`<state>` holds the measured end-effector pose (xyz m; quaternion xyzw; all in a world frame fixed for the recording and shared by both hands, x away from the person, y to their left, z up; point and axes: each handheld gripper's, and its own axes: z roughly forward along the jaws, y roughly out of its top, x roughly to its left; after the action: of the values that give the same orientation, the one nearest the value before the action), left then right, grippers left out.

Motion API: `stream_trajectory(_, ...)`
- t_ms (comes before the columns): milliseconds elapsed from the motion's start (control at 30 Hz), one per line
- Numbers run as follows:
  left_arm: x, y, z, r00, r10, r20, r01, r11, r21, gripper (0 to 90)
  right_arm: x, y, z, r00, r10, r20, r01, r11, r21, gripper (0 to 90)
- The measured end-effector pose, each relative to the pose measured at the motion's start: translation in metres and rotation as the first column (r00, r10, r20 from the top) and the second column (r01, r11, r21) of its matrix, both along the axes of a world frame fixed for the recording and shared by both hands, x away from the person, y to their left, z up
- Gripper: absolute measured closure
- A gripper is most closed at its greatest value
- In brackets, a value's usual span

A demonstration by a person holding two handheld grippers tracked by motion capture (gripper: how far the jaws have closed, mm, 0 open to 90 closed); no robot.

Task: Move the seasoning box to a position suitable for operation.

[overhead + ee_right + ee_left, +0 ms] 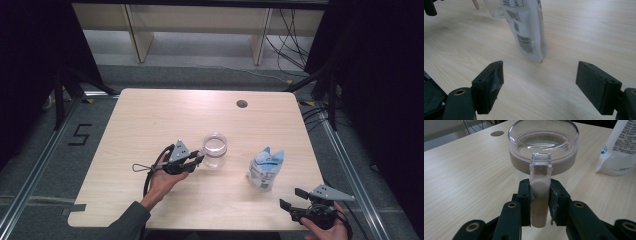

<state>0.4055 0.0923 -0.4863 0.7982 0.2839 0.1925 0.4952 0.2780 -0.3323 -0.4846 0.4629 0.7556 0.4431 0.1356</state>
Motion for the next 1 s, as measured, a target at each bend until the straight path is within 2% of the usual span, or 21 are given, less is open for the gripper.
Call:
stream_trajectory(33, -0.001, 0.0, 0.0, 1.0, -0.008, -0.001, 0.008, 1.0, -0.002, 72.7, 0.001, -0.001, -0.001, 0.9999, -0.001, 0.013, 0.001, 1.0, -0.008, 23.6)
stream_trajectory(133, -0.002, 0.0, 0.0, 0.9999, -0.01, 0.003, 0.01, 0.9999, -0.005, 72.8, 0.001, -0.002, 0.0, 0.9999, -0.007, 0.016, 0.007, 1.0, -0.012, 23.6)
stream_trajectory(167, -0.004, 0.001, 0.0, 0.9997, -0.026, 0.001, 0.026, 0.9997, -0.004, 72.8, 0.001, -0.002, 0.0, 0.9997, -0.005, 0.024, 0.005, 1.0, -0.013, 23.6)
stream_trajectory(267, -0.006, 0.002, 0.0, 0.9993, -0.037, 0.0, 0.037, 0.9993, -0.006, 72.9, 0.001, -0.001, -0.001, 0.9999, -0.002, 0.01, 0.002, 1.0, 0.008, 23.6)
stream_trajectory(333, -0.009, 0.003, 0.0, 0.998, -0.064, -0.003, 0.064, 0.998, -0.007, 72.9, 0.0, 0.0, 0.0, 1.0, -0.008, -0.001, 0.008, 1.0, 0.0, 23.6)
stream_trajectory(367, -0.011, 0.003, 0.0, 0.9981, -0.062, -0.004, 0.062, 0.9981, -0.004, 72.9, 0.001, -0.001, -0.001, 0.9999, -0.002, 0.017, 0.002, 1.0, -0.015, 23.6)
stream_trajectory(433, -0.015, 0.005, 0.0, 0.9961, -0.088, -0.007, 0.088, 0.9961, -0.008, 72.9, 0.001, -0.001, 0.0, 0.9999, -0.003, 0.016, 0.003, 1.0, -0.009, 23.6)
stream_trajectory(667, -0.024, 0.009, 0.0, 0.9915, -0.13, -0.009, 0.13, 0.9915, -0.001, 72.9, 0.001, -0.001, -0.001, 0.9999, -0.001, 0.012, 0.001, 1.0, 0.006, 23.6)
stream_trajectory(700, -0.025, 0.009, 0.0, 0.9904, -0.138, -0.005, 0.138, 0.9904, -0.006, 72.8, 0.0, -0.001, 0.0, 0.9999, -0.008, 0.01, 0.008, 1.0, -0.01, 23.7)
stream_trajectory(733, -0.026, 0.011, 0.001, 0.9902, -0.139, -0.006, 0.14, 0.9902, 0.005, 72.9, 0.001, -0.002, -0.001, 0.9998, -0.001, 0.021, 0.001, 1.0, -0.01, 23.6)
stream_trajectory(833, -0.029, 0.012, 0.0, 0.9894, -0.144, -0.018, 0.144, 0.9896, -0.006, 72.8, 0.001, -0.002, -0.001, 0.9998, -0.002, 0.02, 0.002, 1.0, -0.007, 23.6)
stream_trajectory(1000, -0.031, 0.014, 0.0, 0.9859, -0.167, -0.008, 0.167, 0.9859, 0.002, 72.8, 0.001, -0.002, -0.001, 0.9998, 0.001, 0.022, 0.0, 1.0, -0.005, 23.6)
